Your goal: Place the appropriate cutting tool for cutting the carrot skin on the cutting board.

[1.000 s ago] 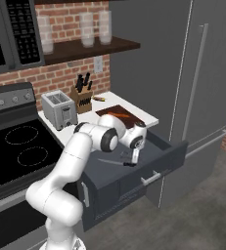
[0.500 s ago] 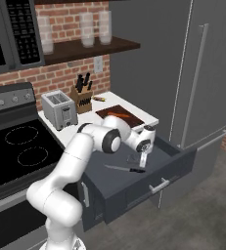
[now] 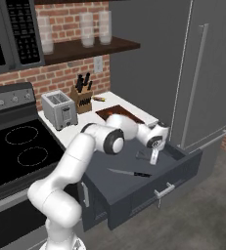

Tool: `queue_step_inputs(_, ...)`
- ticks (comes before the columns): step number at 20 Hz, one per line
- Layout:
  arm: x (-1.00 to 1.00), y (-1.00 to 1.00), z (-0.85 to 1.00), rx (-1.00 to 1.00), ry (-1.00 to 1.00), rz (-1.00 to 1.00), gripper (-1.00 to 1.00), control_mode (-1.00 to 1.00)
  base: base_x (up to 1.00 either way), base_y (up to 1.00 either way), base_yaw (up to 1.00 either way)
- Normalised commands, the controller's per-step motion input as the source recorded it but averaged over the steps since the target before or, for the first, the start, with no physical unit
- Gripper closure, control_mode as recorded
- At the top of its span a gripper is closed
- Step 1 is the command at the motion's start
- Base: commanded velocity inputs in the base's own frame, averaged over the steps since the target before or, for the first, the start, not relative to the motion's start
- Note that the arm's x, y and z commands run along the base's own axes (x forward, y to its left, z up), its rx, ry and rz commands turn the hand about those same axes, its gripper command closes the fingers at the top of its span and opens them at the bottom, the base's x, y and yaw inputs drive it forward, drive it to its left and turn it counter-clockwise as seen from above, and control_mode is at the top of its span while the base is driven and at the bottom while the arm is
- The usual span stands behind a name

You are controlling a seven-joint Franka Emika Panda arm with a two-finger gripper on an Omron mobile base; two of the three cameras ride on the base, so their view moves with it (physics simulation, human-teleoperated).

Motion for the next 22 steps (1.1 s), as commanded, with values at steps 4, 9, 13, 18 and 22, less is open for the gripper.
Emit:
queue_step_inputs(4,-0.2,-0.13,1.0,0.04,-0.13,-0.06,1.0,-1.0,0.0,0.0,0.0)
queue_step_inputs(9,-0.32,-0.08,1.0,0.01,-0.11,-0.06,1.0,-1.0,0.0,0.0,0.0)
queue_step_inputs(13,-0.27,0.01,1.0,0.0,-0.11,-0.09,1.0,-1.0,0.0,0.0,0.0)
queue_step_inputs(18,-0.03,0.39,0.91,0.0,-0.13,-0.09,1.0,-1.0,0.0,0.0,0.0)
queue_step_inputs(22,0.07,0.71,0.55,0.0,-0.05,-0.04,1.0,-1.0,0.0,0.0,0.0)
